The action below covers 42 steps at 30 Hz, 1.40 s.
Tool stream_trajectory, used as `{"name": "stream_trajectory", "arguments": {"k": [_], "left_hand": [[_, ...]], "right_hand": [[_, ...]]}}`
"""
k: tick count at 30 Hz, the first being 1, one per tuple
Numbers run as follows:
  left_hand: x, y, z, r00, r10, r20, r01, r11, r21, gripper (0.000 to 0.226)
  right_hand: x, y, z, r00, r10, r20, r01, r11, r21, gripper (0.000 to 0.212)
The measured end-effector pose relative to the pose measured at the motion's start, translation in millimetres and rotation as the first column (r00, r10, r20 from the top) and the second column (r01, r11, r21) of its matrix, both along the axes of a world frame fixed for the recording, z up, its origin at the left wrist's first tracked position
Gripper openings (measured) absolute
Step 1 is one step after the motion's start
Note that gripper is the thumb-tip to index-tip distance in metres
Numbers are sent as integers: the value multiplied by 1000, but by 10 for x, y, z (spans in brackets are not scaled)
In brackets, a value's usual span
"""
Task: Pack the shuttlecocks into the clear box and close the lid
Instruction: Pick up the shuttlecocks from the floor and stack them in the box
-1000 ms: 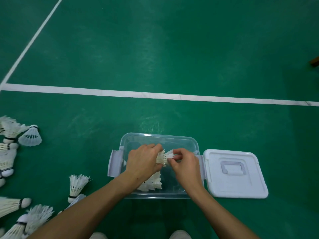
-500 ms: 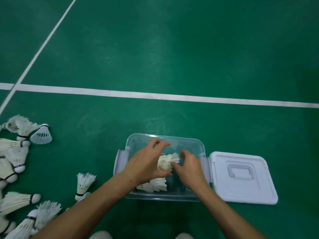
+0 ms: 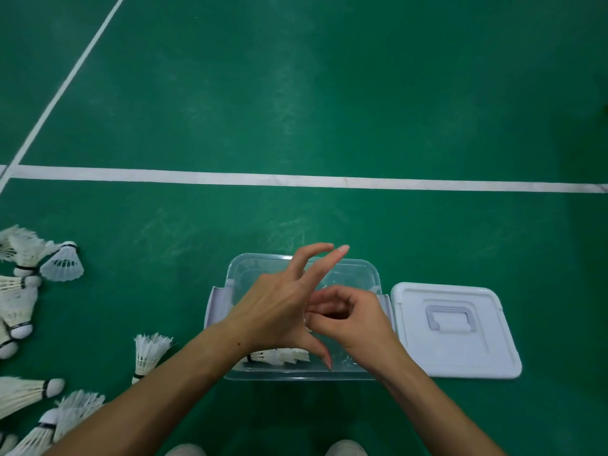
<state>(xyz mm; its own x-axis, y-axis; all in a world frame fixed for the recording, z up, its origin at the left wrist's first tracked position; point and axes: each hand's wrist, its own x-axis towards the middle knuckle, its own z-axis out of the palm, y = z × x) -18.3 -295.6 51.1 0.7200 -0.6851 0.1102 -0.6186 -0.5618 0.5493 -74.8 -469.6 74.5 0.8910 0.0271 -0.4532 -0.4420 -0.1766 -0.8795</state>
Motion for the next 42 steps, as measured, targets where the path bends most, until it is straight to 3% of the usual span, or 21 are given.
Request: {"name": "stream_trajectory", "arguments": {"k": [7, 14, 19, 23, 27, 29, 33, 36, 39, 42], "left_hand": [[-73, -102, 0, 999, 27, -18, -25, 994, 102, 166], [-148, -154, -120, 999, 6, -36, -1, 989, 147, 157], [-211, -207, -220, 989, 38, -140, -30, 998, 63, 136], [-233, -120, -322, 951, 42, -307, -69, 995, -76, 120], [-218, 20, -419, 939, 162, -304, -209, 969, -129, 66], [-199, 21, -413, 943, 183, -279, -237, 955, -176, 49], [-157, -67, -418, 952, 156, -265, -225, 940, -255, 43], [-101, -44, -499, 946, 176, -272, -220, 966, -139, 58], [-36, -16, -550, 942, 249, -224, -244, 968, 53, 76], [5, -178, -580, 954, 268, -135, -240, 951, 193, 77]], "right_hand": [[-15, -53, 15, 1000, 17, -20, -16, 996, 84, 11], [-10, -18, -59, 997, 5, -77, 4, 992, 123, 24], [-34, -38, -39, 997, -44, -61, 45, 999, 21, 22], [-49, -108, -54, 989, -144, -26, 143, 989, -49, 18], [-57, -208, -63, 975, -223, 4, 223, 974, -48, 11], [-66, -200, -55, 975, -219, 29, 221, 975, -41, 10], [-84, -169, -69, 973, -215, 88, 220, 974, -59, 37], [-108, -262, -89, 956, -236, 173, 263, 951, -161, 50], [-162, -352, -97, 947, -199, 253, 287, 880, -379, 46], [-201, -311, -83, 953, -157, 257, 277, 793, -542, 45]]}}
